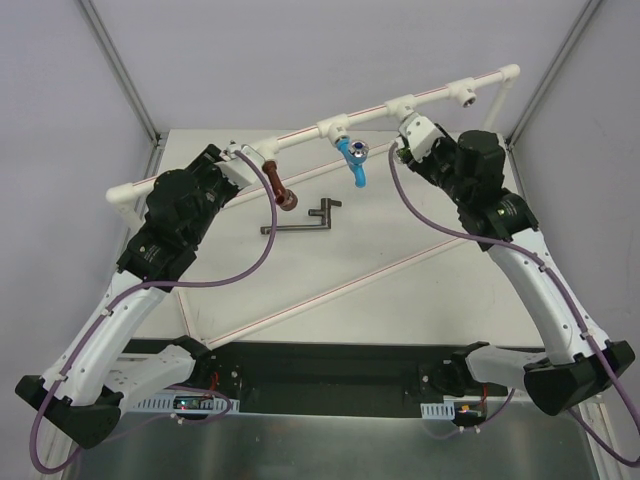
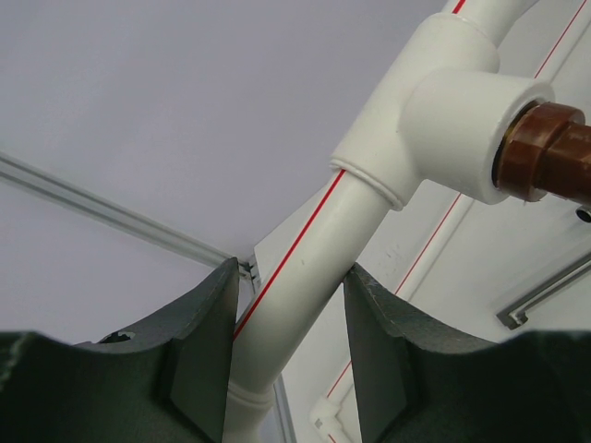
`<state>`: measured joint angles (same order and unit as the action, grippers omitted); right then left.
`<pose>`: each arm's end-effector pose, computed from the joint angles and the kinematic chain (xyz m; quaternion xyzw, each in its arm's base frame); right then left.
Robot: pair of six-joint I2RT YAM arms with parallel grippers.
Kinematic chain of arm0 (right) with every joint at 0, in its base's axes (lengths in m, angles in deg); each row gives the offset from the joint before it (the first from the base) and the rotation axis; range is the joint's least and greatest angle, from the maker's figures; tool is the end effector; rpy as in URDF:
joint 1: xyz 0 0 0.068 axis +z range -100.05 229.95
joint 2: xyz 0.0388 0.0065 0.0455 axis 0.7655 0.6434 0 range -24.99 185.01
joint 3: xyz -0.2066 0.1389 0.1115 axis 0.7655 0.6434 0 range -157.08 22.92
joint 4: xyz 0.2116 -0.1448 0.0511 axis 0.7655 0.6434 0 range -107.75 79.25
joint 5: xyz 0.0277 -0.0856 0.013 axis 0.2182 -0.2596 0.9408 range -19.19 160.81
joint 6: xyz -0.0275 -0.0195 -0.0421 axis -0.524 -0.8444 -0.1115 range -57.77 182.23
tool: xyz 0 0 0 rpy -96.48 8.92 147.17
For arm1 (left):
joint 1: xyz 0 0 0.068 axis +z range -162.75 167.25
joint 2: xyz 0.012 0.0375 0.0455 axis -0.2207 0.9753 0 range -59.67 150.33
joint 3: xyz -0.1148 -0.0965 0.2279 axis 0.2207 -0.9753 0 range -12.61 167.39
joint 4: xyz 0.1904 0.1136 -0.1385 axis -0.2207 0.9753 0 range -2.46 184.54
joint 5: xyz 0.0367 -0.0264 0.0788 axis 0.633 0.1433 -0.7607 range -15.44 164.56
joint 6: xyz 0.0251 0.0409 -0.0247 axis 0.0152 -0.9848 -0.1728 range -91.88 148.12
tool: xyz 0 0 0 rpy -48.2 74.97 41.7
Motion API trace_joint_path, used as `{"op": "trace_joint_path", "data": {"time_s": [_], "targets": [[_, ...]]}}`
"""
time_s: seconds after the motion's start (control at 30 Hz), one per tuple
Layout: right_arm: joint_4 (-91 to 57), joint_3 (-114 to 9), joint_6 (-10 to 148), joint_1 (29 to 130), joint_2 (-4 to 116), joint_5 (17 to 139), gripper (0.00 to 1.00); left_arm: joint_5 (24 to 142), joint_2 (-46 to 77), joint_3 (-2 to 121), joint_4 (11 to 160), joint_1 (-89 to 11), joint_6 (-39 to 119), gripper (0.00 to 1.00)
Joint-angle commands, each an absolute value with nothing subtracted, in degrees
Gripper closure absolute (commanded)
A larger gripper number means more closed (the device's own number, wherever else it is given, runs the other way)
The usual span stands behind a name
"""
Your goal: Install the water faucets
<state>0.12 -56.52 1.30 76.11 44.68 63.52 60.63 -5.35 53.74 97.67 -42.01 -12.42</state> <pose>0.2423 0.1140 0.4463 -0.4891 0.5751 -0.2412 0.6098 0.1801 -0.0910 0.4412 0.3234 0.6159 0.1540 0.7017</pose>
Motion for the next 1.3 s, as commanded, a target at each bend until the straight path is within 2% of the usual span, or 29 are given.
{"op": "trace_joint_path", "data": {"time_s": [0.0, 0.13, 0.27, 0.4, 0.53, 0.67, 0.87, 0.97, 1.0, 1.07, 1.1, 1.17, 1.2, 1.27], "targets": [[-6.93, -55.22, 30.90, 71.24, 43.92, 77.47, 0.98, 61.29, -4.12, 51.38, 105.38, -42.28, -5.02, 1.00], [-13.08, -53.29, 52.34, 65.26, 43.48, 85.56, 0.98, 61.38, -3.86, 51.38, 105.47, -42.28, -5.11, 1.00], [-27.45, -46.63, 78.69, 58.67, 44.09, 94.51, 0.98, 61.38, -3.77, 51.38, 105.38, -42.28, -4.93, 1.00], [-42.06, -40.12, 106.88, 57.07, 45.58, 97.70, 0.98, 61.46, -3.86, 51.46, 105.47, -42.28, -5.02, 1.00], [-58.06, -34.04, 125.35, 56.99, 47.95, 96.48, 0.98, 61.46, -3.95, 51.38, 105.46, -42.28, -5.02, 1.00], [-72.03, -29.64, 137.88, 57.16, 49.28, 91.04, 0.98, 61.46, -3.77, 51.38, 105.47, -42.28, -5.02, 1.00], [-77.86, -27.09, 145.45, 57.95, 50.25, 86.10, 0.98, 61.38, -3.86, 51.47, 105.47, -42.28, -4.93, 1.00], [-78.05, -27.70, 143.54, 58.04, 50.51, 87.68, 0.89, 61.29, -3.86, 51.47, 105.47, -42.28, -5.02, 1.00], [-78.05, -28.14, 142.48, 58.04, 50.60, 88.55, 0.77, 61.29, -3.86, 51.47, 105.47, -42.28, -5.02, 1.00], [-77.35, -29.71, 139.06, 57.95, 50.51, 92.42, 0.61, 61.29, -3.86, 51.38, 105.47, -42.28, -5.02, 1.00], [-76.82, -30.16, 137.74, 57.95, 50.16, 93.73, 0.46, 61.29, -3.77, 51.38, 105.38, -42.28, -5.02, 1.00], [-74.36, -30.95, 135.36, 57.95, 49.46, 95.94, 0.34, 61.29, -3.95, 51.38, 105.47, -42.28, -5.02, 1.00], [-73.31, -31.13, 132.39, 57.95, 48.32, 96.38, 0.24, 61.20, -3.95, 51.46, 105.47, -42.28, -5.02, 1.00], [-69.10, -31.48, 129.22, 57.60, 47.00, 97.44, 0.16, 61.20, -3.95, 51.46, 105.47, -42.28, -5.02, 1.00]]}}
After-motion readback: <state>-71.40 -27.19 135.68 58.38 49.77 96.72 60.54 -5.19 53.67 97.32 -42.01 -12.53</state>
